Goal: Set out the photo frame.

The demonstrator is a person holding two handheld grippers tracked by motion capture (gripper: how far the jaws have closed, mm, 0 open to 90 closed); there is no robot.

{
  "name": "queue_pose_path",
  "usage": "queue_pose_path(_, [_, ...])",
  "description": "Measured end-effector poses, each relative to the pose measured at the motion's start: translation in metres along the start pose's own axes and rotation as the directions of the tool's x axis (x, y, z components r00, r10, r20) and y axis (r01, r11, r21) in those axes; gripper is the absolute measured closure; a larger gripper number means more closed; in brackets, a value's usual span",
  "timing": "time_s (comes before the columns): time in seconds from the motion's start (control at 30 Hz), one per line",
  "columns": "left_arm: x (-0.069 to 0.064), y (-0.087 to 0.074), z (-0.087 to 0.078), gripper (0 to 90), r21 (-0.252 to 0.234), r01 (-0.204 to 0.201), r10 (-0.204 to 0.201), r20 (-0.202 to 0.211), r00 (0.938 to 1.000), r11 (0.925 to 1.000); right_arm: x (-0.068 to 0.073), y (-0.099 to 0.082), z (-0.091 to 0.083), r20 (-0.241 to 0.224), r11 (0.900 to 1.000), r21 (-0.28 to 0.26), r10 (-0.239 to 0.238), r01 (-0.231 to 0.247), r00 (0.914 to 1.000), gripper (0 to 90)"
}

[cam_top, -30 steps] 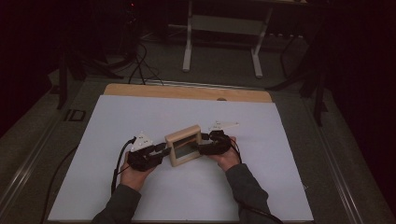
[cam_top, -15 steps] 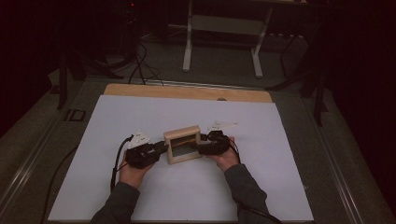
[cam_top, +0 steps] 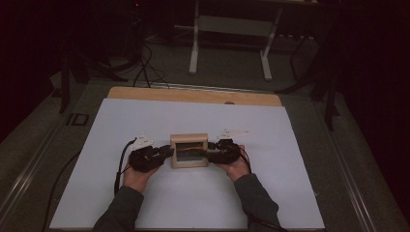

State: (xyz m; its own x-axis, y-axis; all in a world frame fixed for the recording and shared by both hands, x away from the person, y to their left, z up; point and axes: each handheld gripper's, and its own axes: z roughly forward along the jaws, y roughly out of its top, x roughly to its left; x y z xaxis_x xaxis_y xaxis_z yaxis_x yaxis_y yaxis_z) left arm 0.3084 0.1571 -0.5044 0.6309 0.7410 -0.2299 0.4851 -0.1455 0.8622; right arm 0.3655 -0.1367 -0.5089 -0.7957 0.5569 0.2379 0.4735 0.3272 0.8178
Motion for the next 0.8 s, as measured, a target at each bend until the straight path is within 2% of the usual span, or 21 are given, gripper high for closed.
queue_pose_path(0.3, [0.001,0.001,0.005,73.7,0.009,0.006,-0.006,0.009,0.9999,0.9999,0.001,-0.004,-0.004,0.009,0.9999,-0.013,0.011,-0.01,0.9999,52.8])
queue_pose_path(0.8, [-0.011,0.006,0.022,74.0,0.029,-0.002,0.002,0.023,0.9997,0.9996,-0.009,-0.011,-0.02,0.033,0.9994,-0.021,0.029,-0.028,0.999,53.0])
